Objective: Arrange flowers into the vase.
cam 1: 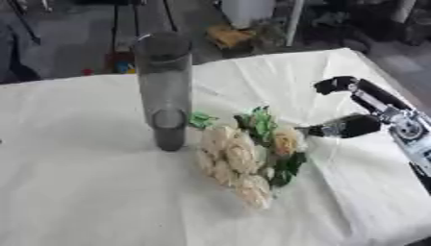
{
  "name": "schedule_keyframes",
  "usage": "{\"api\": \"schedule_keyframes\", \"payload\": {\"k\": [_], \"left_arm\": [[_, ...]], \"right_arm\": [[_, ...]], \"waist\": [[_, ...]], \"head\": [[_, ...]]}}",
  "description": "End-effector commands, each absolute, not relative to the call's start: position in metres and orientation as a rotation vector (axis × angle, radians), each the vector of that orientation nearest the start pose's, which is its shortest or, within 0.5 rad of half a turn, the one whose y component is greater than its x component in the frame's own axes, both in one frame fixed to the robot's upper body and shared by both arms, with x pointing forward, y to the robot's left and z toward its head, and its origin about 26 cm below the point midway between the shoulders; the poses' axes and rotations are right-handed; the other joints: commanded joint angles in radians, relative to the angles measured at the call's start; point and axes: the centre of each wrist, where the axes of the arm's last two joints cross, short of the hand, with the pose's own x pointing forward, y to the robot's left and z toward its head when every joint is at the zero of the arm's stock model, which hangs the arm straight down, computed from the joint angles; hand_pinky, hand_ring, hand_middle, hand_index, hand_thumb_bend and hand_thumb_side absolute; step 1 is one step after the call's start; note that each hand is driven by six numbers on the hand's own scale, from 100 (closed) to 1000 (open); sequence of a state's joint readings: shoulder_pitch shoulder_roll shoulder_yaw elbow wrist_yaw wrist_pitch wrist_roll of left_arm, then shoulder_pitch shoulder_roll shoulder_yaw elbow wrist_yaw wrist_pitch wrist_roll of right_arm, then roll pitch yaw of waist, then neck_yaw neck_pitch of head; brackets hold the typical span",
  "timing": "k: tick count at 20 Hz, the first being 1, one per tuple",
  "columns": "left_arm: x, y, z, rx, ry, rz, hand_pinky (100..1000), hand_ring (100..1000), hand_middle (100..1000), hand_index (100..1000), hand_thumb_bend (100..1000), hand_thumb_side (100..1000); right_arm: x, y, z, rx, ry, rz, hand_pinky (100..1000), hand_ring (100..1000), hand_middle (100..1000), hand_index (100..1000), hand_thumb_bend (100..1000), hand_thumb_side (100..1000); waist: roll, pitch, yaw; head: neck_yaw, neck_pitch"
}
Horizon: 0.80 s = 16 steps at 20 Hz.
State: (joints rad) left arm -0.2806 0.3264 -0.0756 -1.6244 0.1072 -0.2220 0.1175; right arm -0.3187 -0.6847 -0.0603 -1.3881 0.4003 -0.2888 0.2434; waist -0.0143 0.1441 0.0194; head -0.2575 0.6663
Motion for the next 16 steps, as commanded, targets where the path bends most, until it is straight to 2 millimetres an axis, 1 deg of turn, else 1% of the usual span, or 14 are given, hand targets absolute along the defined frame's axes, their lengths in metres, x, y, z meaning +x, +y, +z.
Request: {"api": "schedule_keyframes", "payload": {"k": [1,8,16], "left_arm": [[0.34,0.277,0.108,0.115,-2.126,-0.227,791,1000,892,876,802,1000],[0.34,0.277,0.108,0.115,-2.126,-0.228,791,1000,893,876,802,1000],[0.34,0.277,0.108,0.114,-2.126,-0.229,791,1000,894,876,801,1000]], "right_arm": [[0.349,-0.428,0.15,-0.773,-1.634,1.118,882,797,749,870,734,341],[0.351,-0.429,0.143,-0.755,-1.597,1.149,885,799,752,871,702,322],[0.351,-0.427,0.136,-0.727,-1.567,1.189,888,801,752,870,622,280]], "waist": [[-0.001,-0.013,0.002],[0.001,-0.013,0.004],[0.002,-0.014,0.002]], "head": [[-0.002,0.005],[-0.003,0.007],[-0.004,0.009]]}}
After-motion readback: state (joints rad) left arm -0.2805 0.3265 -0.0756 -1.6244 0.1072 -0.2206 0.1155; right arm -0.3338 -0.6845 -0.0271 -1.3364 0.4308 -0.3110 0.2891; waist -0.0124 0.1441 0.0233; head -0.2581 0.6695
